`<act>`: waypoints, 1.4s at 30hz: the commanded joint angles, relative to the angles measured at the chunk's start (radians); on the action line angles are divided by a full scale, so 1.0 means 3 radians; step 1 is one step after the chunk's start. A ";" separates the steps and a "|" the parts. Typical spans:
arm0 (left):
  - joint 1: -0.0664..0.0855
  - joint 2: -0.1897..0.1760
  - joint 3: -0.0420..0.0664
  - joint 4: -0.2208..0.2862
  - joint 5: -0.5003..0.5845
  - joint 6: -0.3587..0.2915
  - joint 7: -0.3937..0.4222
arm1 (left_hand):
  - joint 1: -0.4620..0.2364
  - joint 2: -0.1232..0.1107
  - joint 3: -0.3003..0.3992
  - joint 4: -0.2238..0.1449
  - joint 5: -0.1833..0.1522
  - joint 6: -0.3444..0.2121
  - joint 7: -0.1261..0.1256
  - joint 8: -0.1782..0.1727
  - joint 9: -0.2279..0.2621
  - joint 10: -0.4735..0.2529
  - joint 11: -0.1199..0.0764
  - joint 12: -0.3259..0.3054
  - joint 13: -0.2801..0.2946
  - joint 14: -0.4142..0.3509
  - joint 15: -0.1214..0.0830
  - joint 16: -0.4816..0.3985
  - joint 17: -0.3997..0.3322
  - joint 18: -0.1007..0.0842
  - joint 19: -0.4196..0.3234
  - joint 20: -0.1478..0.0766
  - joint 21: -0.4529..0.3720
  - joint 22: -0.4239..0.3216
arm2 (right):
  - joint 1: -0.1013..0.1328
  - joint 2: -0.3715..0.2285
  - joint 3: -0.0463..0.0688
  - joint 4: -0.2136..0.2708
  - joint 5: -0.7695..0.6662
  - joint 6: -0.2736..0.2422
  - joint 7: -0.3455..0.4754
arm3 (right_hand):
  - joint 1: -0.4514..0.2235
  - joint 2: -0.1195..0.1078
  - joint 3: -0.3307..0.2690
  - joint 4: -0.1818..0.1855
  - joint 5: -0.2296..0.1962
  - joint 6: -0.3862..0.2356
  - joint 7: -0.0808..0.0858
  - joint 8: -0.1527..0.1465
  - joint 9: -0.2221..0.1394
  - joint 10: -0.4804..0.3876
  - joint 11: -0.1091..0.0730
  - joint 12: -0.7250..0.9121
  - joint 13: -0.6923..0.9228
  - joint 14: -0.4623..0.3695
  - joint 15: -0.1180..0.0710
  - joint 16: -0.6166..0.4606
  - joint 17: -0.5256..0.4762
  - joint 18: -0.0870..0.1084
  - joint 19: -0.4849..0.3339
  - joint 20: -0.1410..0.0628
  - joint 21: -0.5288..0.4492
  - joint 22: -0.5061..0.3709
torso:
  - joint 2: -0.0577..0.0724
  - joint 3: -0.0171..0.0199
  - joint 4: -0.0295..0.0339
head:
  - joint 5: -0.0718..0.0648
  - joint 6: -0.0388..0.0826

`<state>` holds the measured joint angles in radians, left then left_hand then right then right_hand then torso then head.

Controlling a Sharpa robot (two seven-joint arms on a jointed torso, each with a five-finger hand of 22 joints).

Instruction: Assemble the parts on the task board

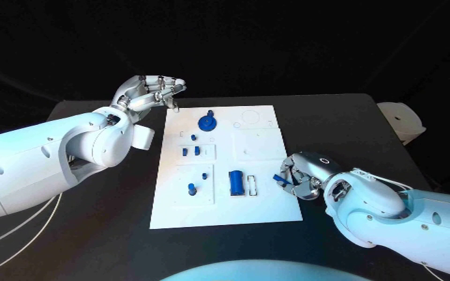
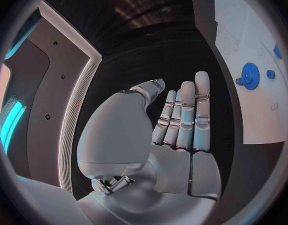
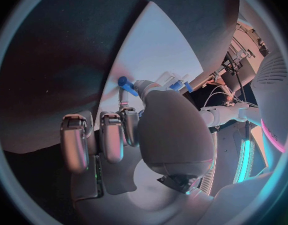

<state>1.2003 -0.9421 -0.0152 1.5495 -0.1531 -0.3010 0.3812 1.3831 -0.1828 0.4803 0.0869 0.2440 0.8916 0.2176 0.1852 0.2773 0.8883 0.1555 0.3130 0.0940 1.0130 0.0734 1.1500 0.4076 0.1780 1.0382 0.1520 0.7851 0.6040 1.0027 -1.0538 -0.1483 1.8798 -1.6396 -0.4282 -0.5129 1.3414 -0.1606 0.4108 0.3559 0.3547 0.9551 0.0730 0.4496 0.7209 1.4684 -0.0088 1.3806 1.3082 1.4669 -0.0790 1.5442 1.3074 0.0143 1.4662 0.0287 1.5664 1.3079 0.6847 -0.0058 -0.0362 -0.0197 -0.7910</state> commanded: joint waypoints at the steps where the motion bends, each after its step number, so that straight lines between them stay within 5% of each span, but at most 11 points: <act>1: 0.0004 0.0004 0.0002 0.0008 0.0005 0.0026 0.0025 | -0.0019 0.0011 -0.0007 0.0019 0.0004 -0.0033 -0.0004 -0.0007 -0.0004 -0.0033 -0.0003 0.0017 -0.0005 -0.0012 -0.0003 0.0018 -0.0004 0.0021 0.0004 0.0016 -0.0024 -0.0004 | -0.0027 0.0003 -0.0022 0.0032 -0.0018 0.0012 -0.0060 | -0.0103 -0.0001 0.0761 -0.0737 0.0001 -0.0002 -0.0008 0.0013 0.0024 0.0052 0.0004 0.0022 0.0501 0.0311 0.0020 0.0009 0.0720 -0.0048 0.0348 0.0010 0.0015 0.0876 | 0.0000 -0.0001 0.0001 | 0.0003 0.0004; 18: 0.0004 0.0020 0.0002 0.0008 0.0005 0.0028 0.0024 | -0.0019 0.0011 -0.0007 0.0019 0.0004 -0.0033 -0.0004 -0.0007 -0.0004 -0.0033 -0.0003 0.0017 -0.0005 -0.0012 -0.0003 0.0018 -0.0004 0.0021 0.0004 0.0016 -0.0024 -0.0004 | 0.0031 0.0210 -0.0009 0.0168 0.0573 -0.0356 -0.0042 | -0.0332 -0.0020 0.0785 -0.0778 -0.0021 0.0001 -0.0025 0.0022 0.0053 0.0056 -0.0006 0.0020 0.0503 0.0313 0.0012 0.0012 0.0726 -0.0048 0.0348 0.0004 0.0015 0.0876 | 0.0004 -0.0002 0.0007 | -0.0005 0.0010; 33: 0.0004 0.0020 0.0002 0.0017 0.0005 0.0031 0.0018 | -0.0019 0.0011 -0.0007 0.0019 0.0004 -0.0033 -0.0004 -0.0007 -0.0004 -0.0033 -0.0003 0.0017 -0.0005 -0.0012 -0.0003 0.0018 -0.0004 0.0021 0.0004 0.0016 -0.0024 -0.0004 | 0.0019 0.0437 -0.0009 -0.0020 0.0692 -0.0157 -0.0044 | -0.0486 0.0000 0.0766 -0.0751 -0.0082 0.0040 -0.0046 0.0038 0.0068 0.0051 -0.0022 0.0009 0.0499 0.0312 0.0000 0.0010 0.0722 -0.0048 0.0348 -0.0004 0.0015 0.0876 | 0.0003 0.0000 0.0003 | 0.0013 -0.0003; 38: 0.0004 0.0022 0.0002 0.0017 0.0005 0.0033 0.0017 | -0.0019 0.0011 -0.0007 0.0019 0.0004 -0.0033 -0.0004 -0.0007 -0.0004 -0.0033 -0.0003 0.0017 -0.0005 -0.0012 -0.0003 0.0018 -0.0004 0.0021 0.0004 0.0016 -0.0024 -0.0004 | 0.0015 0.0471 -0.0010 -0.0044 0.0677 -0.0119 -0.0043 | -0.0633 0.0009 0.0729 -0.0698 -0.0254 0.0079 -0.0067 0.0057 0.0076 0.0059 -0.0039 0.0024 0.0509 0.0312 -0.0014 0.0008 0.0720 -0.0048 0.0348 -0.0017 0.0015 0.0876 | 0.0002 0.0000 -0.0002 | 0.0017 -0.0004; 42: 0.0004 0.0023 0.0002 0.0019 0.0005 0.0036 0.0015 | -0.0018 0.0013 -0.0006 0.0021 0.0004 -0.0033 -0.0003 -0.0006 -0.0004 -0.0038 -0.0002 0.0025 -0.0005 -0.0014 -0.0002 0.0022 -0.0007 0.0021 0.0007 0.0017 -0.0026 -0.0006 | 0.0013 0.0483 -0.0010 -0.0052 0.0663 -0.0095 -0.0044 | -0.0727 -0.0006 0.0657 -0.0659 -0.0190 0.0105 -0.0076 0.0073 0.0083 0.0068 -0.0046 0.0041 0.0521 0.0312 -0.0021 0.0008 0.0719 -0.0048 0.0348 -0.0024 0.0015 0.0876 | 0.0001 0.0000 0.0000 | 0.0018 -0.0007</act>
<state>1.2003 -0.9373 -0.0151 1.5517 -0.1531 -0.3009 0.3802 1.3831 -0.1828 0.4803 0.0869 0.2440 0.8880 0.2139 0.1852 0.2772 0.8810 0.1555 0.3173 0.0941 1.0130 0.0734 1.1500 0.4064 0.1780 1.0382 0.1519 0.7812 0.6029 1.0097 -0.9108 -0.1495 1.8662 -1.4400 -0.4926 -0.5227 1.1341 -0.1608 0.6042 0.1640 0.2950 0.9528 0.0762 0.4689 0.7481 1.4687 -0.0161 1.3895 1.3077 1.4667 -0.0788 1.5442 1.3079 0.0143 1.4663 0.0288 1.5664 1.3074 0.6854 -0.0058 -0.0363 -0.0144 -0.7924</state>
